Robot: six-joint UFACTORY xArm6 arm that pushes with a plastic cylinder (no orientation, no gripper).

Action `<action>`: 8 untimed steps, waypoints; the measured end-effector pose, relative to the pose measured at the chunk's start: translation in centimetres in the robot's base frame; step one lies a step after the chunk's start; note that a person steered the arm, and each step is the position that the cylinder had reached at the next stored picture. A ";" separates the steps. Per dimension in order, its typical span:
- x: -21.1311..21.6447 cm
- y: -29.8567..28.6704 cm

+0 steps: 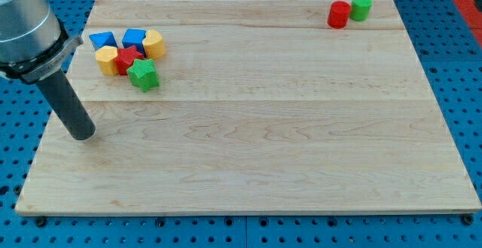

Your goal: Push the red star to the center middle of the board

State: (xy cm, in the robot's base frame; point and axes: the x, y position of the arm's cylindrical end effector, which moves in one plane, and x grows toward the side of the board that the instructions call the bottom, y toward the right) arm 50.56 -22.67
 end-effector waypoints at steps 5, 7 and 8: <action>-11.0 -2.4; -15.3 -3.9; -16.6 -4.0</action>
State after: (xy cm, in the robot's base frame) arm 33.99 -26.69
